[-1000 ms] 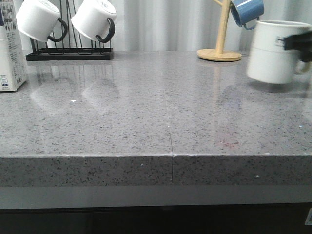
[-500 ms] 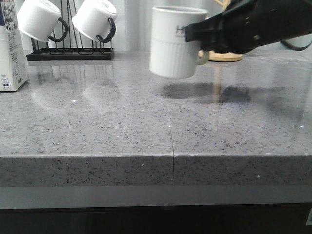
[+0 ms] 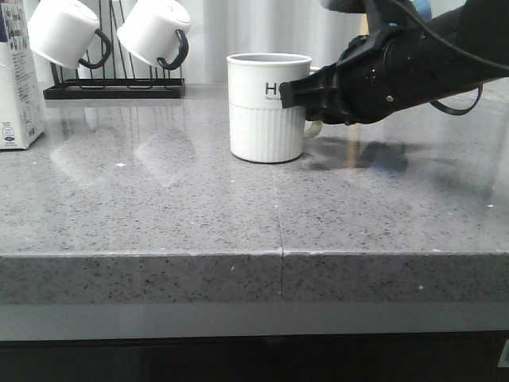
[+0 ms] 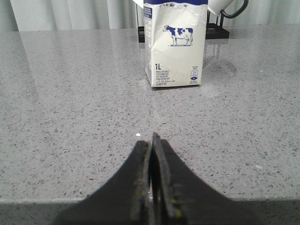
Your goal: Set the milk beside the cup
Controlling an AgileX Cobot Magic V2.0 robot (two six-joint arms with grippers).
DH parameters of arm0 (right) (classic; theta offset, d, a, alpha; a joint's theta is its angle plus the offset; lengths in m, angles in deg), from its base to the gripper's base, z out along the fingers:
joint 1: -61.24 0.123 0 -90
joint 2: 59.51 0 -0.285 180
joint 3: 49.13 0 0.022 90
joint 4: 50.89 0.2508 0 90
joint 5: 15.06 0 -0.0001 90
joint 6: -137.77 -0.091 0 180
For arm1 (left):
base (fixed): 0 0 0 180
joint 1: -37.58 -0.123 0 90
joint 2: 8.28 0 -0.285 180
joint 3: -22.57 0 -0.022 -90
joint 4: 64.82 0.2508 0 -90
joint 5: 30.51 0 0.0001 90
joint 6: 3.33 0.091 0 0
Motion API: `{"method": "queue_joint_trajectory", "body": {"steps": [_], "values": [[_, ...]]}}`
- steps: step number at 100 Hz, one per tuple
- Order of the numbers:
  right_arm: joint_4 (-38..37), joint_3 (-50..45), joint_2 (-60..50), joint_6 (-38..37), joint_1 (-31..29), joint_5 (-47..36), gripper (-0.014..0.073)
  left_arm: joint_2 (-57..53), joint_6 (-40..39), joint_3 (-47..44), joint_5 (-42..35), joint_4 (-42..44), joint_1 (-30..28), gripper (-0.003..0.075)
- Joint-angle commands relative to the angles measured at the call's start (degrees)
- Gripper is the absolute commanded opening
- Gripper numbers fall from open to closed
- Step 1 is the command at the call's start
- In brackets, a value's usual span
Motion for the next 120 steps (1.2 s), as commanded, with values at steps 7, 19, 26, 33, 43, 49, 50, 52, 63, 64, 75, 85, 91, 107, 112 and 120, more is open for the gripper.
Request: {"method": "queue_joint_trajectory", "body": {"steps": [7,19,26,33,43,49,50,52,63,64,75,85,91,107,112,120], "values": [[0.2,1.6,-4.7,0.2,0.0,0.1,0.0309,-1.7,-0.5,-2.2,-4.5,-0.2,0.0,-0.0021],[0.1,1.6,-8.5,0.2,0.0,8.9,0.0256,-1.7,-0.5,-2.2,-4.5,-0.2,0.0,-0.0021],[0.1,1.3,-11.2,0.2,0.0,12.9,0.0206,-1.7,-0.5,-2.2,-4.5,-0.2,0.0,-0.0021],[0.1,-0.1,-14.3,0.2,0.0,14.3,0.0155,-1.7,-0.5,-2.2,-4.5,-0.2,0.0,-0.0021],[0.1,-3.8,-19.4,0.2,0.0,14.3,0.0098,-1.7,-0.5,-2.2,-4.5,-0.2,0.0,-0.0021],[0.1,-6.7,-23.2,0.2,0.0,14.3,0.0077,-1.7,-0.5,-2.2,-4.5,-0.2,0.0,-0.0021],[0.1,-7.0,-23.6,0.2,0.0,14.3,0.0076,-1.7,-0.5,-2.2,-4.5,-0.2,0.0,-0.0021],[0.1,-8.0,-24.9,0.2,0.0,14.3,0.0071,-1.7,-0.5,-2.2,-4.5,-0.2,0.0,-0.0021],[0.1,-13.2,-32.2,0.2,0.0,14.4,0.0059,-1.7,-0.5,-2.2,-4.5,-0.2,0.0,-0.0021],[0.1,-13.5,-32.6,0.2,0.0,14.5,0.0059,-1.7,-0.5,-2.2,-4.5,-0.2,0.0,-0.0021],[0.1,-18.0,-40.5,0.2,0.0,15.5,0.0058,-1.7,-0.5,-2.2,-4.5,-0.2,0.0,-0.0021],[0.1,-20.9,-48.4,0.2,0.0,18.1,0.0058,-1.7,-0.5,-2.2,-4.5,-0.2,0.0,-0.0021],[0.1,-22.0,-52.6,0.2,0.0,20.2,0.0058,-1.7,-0.5,-2.2,-4.5,-0.2,0.0,-0.0021],[0.1,-23.0,-64.8,0.2,0.0,30.2,-0.0039,-1.7,-0.5,-2.2,-4.5,-0.2,0.0,-0.0021],[0.1,-23.0,-68.2,0.2,0.0,33.2,-0.0081,-1.7,-0.5,-2.2,-4.5,-0.2,0.0,-0.0021],[0.1,-23.0,-73.3,0.2,0.0,37.8,-0.0074,-1.7,-0.5,-2.2,-4.5,-0.2,0.0,-0.0021]]}}
